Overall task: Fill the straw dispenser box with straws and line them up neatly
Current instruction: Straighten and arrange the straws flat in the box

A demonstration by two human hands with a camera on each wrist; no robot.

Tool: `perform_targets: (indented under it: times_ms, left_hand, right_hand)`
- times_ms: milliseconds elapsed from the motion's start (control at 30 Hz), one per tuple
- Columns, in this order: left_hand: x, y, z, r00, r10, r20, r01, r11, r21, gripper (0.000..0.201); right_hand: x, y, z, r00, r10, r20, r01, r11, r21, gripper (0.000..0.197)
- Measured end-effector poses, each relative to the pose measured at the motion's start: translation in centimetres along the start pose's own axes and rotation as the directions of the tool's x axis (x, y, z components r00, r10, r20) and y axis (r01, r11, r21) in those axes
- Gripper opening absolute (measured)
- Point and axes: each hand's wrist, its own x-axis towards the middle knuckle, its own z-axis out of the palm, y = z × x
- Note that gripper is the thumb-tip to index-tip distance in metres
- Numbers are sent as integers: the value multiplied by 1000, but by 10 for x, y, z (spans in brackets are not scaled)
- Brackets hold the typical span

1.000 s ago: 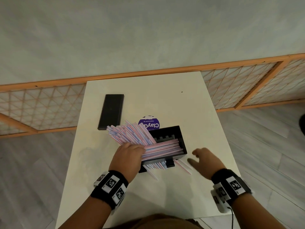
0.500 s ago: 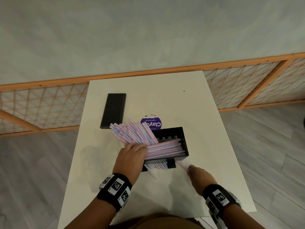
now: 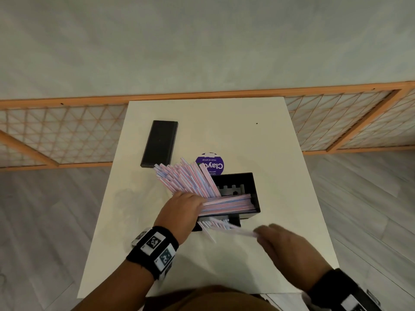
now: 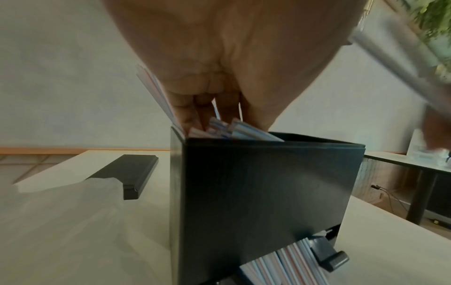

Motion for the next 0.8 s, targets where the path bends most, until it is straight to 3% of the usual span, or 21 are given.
perform_targets:
  times_ms: [100,200,367,433,500,600,700,800]
  left_hand:
    - [-11,2,-11,998,-47,-48,43,996,-75,22]
    - [-24,-4,-18,980,-177,-86,160,971,-179,28]
    - [-40,-11,-22,909,-397,-126,308,845,-437,52]
    - [-40,-7,-25,912,-366,-185,278,884,-376,59]
    - [-37,-4,-24,941,-251,-226,209,958,-195,60]
    - [-29,2,-16,983,-81,-162,86,996,24,51]
    - [-21,7,-3,996,-10,-86,20,994,108,38]
    - [-15,8,8,998,28,-58,-20,991,133,28]
  right_hand:
    - [34,-15,-19,990,-20,-138,4,994,-111,16]
    - [68,-21,-29,987,-22,-159,-14,975,-223,21]
    - [110,-37,-33,997,-76,10,75,933,-352,28]
    - [123,-43,-26,992,-109,64,125,923,-363,26]
    - [132,-47,-16,989,-133,58,145,923,-358,17]
    - [146,-51,-6,976,-219,-3,210,939,-274,11]
    - [158,-62,-3,951,-309,-19,301,937,-177,13]
    - [167,-68,3,991,-133,5,133,991,-25,23]
